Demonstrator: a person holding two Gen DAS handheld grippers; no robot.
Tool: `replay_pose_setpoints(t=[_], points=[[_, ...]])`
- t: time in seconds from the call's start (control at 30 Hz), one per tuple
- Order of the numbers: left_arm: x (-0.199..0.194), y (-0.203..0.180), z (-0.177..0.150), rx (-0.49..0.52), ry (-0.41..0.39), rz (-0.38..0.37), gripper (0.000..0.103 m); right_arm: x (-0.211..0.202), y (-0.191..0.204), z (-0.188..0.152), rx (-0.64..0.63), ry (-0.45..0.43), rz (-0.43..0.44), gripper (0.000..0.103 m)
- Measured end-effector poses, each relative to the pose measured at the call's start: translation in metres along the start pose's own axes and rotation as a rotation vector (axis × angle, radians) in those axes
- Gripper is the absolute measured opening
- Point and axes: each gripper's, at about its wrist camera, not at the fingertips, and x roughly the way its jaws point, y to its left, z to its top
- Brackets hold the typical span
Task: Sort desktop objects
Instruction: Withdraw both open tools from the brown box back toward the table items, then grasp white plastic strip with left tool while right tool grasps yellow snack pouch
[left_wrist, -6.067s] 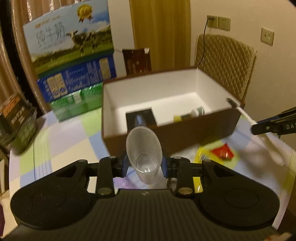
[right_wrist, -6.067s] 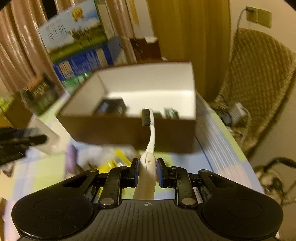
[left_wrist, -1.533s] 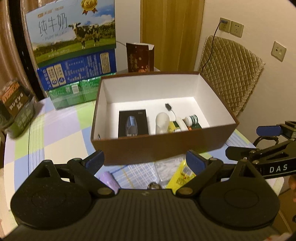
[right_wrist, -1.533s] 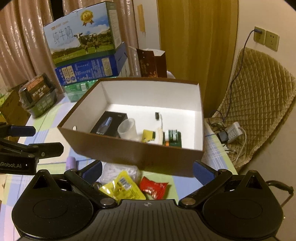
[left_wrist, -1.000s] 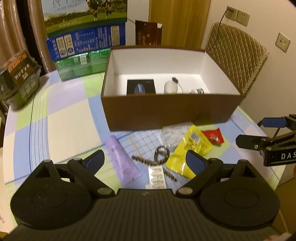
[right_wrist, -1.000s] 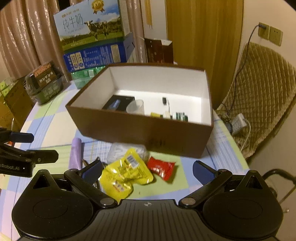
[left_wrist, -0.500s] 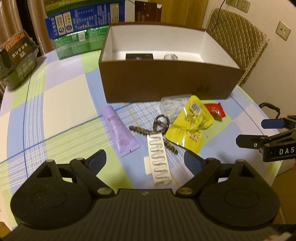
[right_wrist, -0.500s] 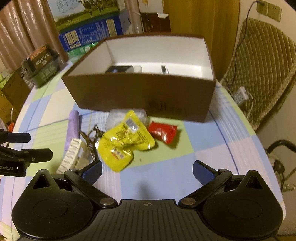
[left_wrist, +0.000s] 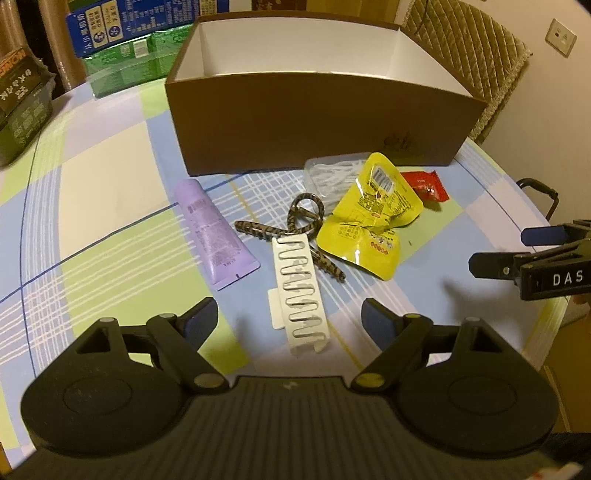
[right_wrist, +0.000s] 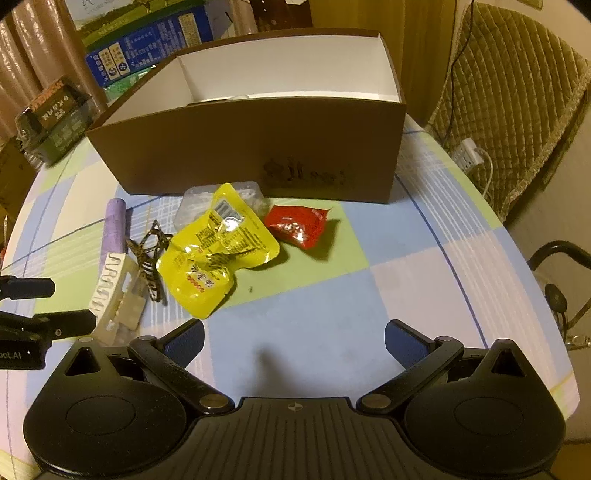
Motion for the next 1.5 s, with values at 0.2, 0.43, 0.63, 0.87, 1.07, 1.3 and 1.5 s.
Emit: replay_pose_setpoints(t=[0.2, 0.43, 0.63, 0.87, 1.07, 1.3, 1.5], points=[[0.01, -0.003, 0.002, 0.012, 0.01, -0.003, 0.075, 0.005, -0.008, 0.002, 0.017, 0.001, -0.006, 0.101], [0.025, -0.008, 0.009, 0.03, 0.026, -0.008, 0.068, 0.012, -0.014, 0.004, 0.028, 0.009, -0.009, 0.101], [0.04, -0.011, 0.016, 0.05, 0.035, 0.004, 0.063, 0.017, -0.019, 0.006, 0.038, 0.014, -0.01, 0.101], [0.05, -0.012, 0.016, 0.072, 0.044, -0.01, 0.03, 0.02, -0.021, 0.009, 0.044, 0.014, -0.002, 0.101], [0.046, -0.006, 0.008, 0.074, 0.03, 0.006, 0.024, 0.023, -0.016, 0.011, 0.04, 0.014, 0.021, 0.101], [0.034, 0.026, -0.007, -0.001, 0.037, 0.06, 0.024, 0.028, 0.001, 0.014, -0.033, -0.019, 0.093, 0.101], [0.027, 0.059, -0.017, -0.095, 0.039, 0.106, 0.024, 0.036, 0.026, 0.014, -0.259, -0.087, 0.125, 0.101]])
